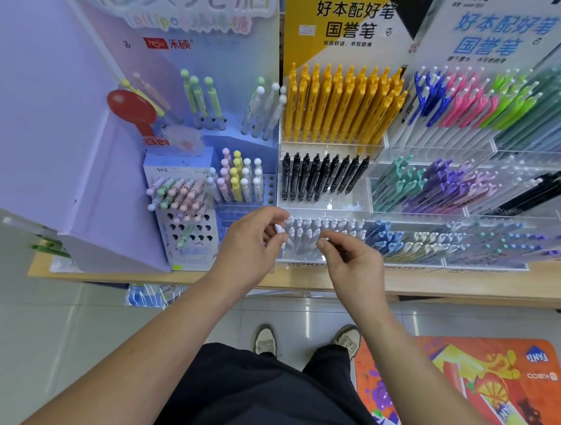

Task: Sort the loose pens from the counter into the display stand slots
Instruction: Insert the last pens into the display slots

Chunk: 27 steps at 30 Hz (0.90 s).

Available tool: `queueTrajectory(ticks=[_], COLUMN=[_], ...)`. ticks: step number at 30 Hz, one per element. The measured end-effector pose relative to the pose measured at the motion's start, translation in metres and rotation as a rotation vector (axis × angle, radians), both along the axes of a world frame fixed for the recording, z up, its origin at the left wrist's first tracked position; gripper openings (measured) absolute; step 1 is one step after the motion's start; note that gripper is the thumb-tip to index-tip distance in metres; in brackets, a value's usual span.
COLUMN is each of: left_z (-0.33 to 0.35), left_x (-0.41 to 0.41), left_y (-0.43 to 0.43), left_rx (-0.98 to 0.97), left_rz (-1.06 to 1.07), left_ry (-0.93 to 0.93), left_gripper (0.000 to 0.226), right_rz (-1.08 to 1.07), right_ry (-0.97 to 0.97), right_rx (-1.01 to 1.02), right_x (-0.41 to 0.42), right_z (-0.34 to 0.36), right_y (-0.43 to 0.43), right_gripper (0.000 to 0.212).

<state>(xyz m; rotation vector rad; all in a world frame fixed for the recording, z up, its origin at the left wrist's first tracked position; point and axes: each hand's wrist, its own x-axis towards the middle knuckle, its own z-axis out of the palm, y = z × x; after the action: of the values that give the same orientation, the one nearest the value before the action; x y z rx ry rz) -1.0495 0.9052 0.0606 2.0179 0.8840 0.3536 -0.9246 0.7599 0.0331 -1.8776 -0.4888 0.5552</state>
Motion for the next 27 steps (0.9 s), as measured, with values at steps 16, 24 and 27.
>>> queueTrajectory(ticks=[16, 24, 27], left_z=[-0.008, -0.004, -0.006], left_x=[0.01, 0.013, 0.013], left_y=[0.008, 0.015, 0.014], left_rx=[0.01, 0.065, 0.11], left_rz=[-0.067, -0.099, -0.131], left_ry=[0.113, 0.12, 0.14], left_gripper=[0.022, 0.018, 0.017], right_rz=[0.095, 0.125, 0.162], right_ry=[-0.219, -0.275, -0.359], right_rx=[0.016, 0.017, 0.012], right_x=[0.005, 0.005, 0.003], right_z=[0.004, 0.007, 0.005], right_y=[0.006, 0.01, 0.011], right_gripper=[0.017, 0.015, 0.016])
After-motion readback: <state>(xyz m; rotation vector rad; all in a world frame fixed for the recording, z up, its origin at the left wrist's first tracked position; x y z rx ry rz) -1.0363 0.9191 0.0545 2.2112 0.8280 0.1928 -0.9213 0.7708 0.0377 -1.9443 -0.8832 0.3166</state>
